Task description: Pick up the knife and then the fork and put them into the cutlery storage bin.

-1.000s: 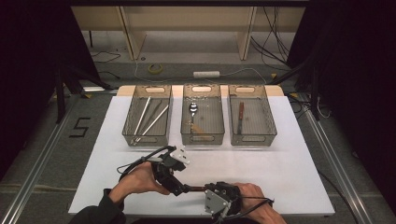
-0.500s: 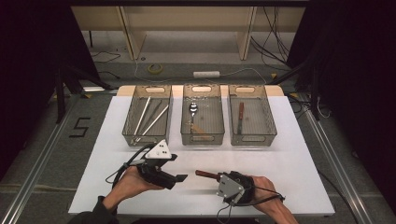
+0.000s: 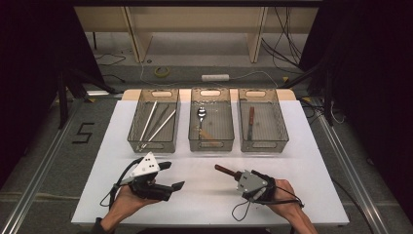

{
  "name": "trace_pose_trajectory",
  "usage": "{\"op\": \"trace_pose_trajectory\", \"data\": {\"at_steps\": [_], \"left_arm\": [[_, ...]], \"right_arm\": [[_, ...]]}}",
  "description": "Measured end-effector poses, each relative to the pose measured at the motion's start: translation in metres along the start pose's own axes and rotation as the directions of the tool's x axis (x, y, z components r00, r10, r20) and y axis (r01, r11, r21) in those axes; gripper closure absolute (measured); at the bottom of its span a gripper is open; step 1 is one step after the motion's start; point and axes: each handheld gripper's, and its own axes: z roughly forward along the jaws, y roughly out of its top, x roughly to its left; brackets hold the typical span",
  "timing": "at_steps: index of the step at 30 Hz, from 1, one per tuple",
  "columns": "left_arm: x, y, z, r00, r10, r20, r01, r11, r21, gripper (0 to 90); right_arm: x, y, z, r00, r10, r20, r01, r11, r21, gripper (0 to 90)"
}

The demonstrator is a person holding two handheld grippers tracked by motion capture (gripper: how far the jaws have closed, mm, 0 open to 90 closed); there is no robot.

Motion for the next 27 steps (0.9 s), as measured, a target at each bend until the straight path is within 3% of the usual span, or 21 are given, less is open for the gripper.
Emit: {"op": "trace_pose_trajectory", "data": {"at_steps": [6, 10, 14, 19, 23, 27], "left_arm": [[0.001, -0.006, -0.005, 0.9997, -0.017, -0.016, 0.017, 0.9996, -0.024, 19.5], [0.002, -0.007, -0.006, 0.999, -0.037, -0.023, 0.036, 0.9986, -0.039, 18.8], [0.003, -0.007, -0.007, 0.9983, -0.049, -0.032, 0.048, 0.9975, -0.051, 18.3], [0.003, -0.008, -0.009, 0.9979, -0.04, -0.05, 0.037, 0.9972, -0.064, 18.1], [0.005, -0.008, -0.012, 0.9967, -0.05, -0.064, 0.045, 0.9957, -0.082, 18.2], [0.007, -0.009, -0.014, 0.9957, -0.061, -0.07, 0.054, 0.9944, -0.091, 18.1]], "right_arm": [[-0.015, -0.006, -0.002, 0.9951, 0.099, -0.001, -0.099, 0.995, -0.003, 78.8], [-0.028, -0.009, -0.003, 0.9842, 0.177, -0.002, -0.177, 0.984, -0.019, 78.8], [-0.043, -0.011, -0.006, 0.9625, 0.271, -0.013, -0.271, 0.962, -0.04, 78.8], [-0.059, -0.014, -0.007, 0.9358, 0.352, -0.019, -0.353, 0.935, -0.046, 78.8], [-0.069, -0.017, -0.006, 0.9218, 0.387, -0.029, -0.388, 0.92, -0.058, 78.8], [-0.078, -0.016, -0.006, 0.9, 0.434, -0.037, -0.436, 0.897, -0.068, 78.8]]}}
